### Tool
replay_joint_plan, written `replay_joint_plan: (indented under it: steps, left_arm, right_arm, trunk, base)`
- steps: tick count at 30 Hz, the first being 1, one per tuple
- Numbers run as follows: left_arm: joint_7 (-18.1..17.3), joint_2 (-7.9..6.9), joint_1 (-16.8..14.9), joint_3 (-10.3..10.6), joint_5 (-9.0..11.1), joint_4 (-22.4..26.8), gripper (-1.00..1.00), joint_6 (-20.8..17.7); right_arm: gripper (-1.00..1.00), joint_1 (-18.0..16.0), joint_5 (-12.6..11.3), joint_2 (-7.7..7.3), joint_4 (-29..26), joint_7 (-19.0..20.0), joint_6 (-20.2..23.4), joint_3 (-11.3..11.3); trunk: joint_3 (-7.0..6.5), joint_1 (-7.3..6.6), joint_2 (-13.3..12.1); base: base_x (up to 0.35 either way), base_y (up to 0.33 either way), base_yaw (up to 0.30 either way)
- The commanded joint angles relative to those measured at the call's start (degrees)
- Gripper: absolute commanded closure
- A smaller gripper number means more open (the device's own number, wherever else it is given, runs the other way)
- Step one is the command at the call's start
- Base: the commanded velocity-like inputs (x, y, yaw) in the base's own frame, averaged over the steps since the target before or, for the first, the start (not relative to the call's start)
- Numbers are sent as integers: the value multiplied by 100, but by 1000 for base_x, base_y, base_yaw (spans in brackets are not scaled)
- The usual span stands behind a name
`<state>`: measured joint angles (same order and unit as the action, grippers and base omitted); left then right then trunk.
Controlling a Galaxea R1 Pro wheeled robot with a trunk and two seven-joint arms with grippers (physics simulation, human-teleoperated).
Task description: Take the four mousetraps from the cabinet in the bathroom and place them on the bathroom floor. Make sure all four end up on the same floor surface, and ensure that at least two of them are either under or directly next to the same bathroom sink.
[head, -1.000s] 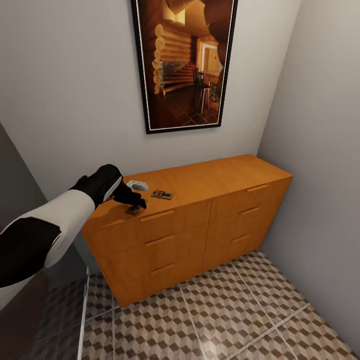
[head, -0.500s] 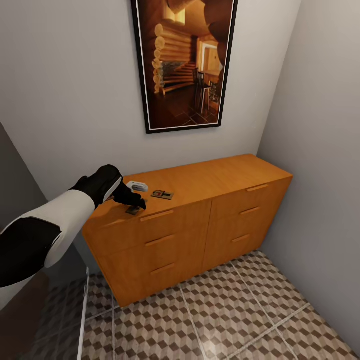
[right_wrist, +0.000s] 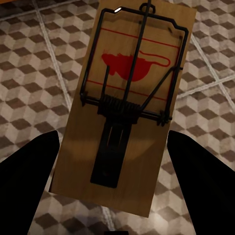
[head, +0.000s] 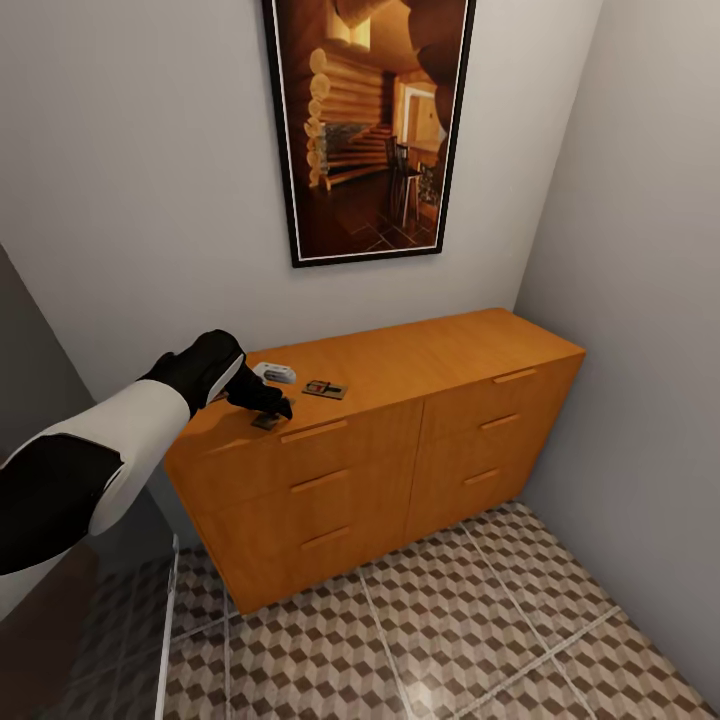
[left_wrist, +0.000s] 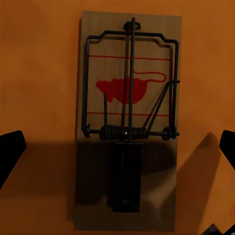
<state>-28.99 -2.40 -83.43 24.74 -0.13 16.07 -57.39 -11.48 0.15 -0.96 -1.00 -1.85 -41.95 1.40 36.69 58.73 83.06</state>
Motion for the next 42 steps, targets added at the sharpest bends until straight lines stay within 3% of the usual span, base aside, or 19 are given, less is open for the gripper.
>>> replay_joint_plan:
  steps: [1,17,18,42]
  left_arm:
    - [-27,-6,3,40,-4,2,-100,-32]
    - [-27,-6,3,40,-4,0,-100,-34]
    - [-27,-6,3,40,-4,1,100,-33]
    - [-27,-6,3,40,-4,-65,100,-27]
  right_arm:
    - [100,-3,2,0,4,-17,-14,14]
    - [100,-3,2,-1,4,-17,-15,13]
    - [100,-3,2,-1,4,-17,-15,12]
    - [100,-3,2,-1,4,-17,-15,13]
  trunk:
    - [7,0,2]
    - [17,0,2]
    - [17,0,2]
    - [17,0,2]
  base:
    - [0,0,0]
    - [0,0,0]
    - [0,0,0]
    - [0,0,0]
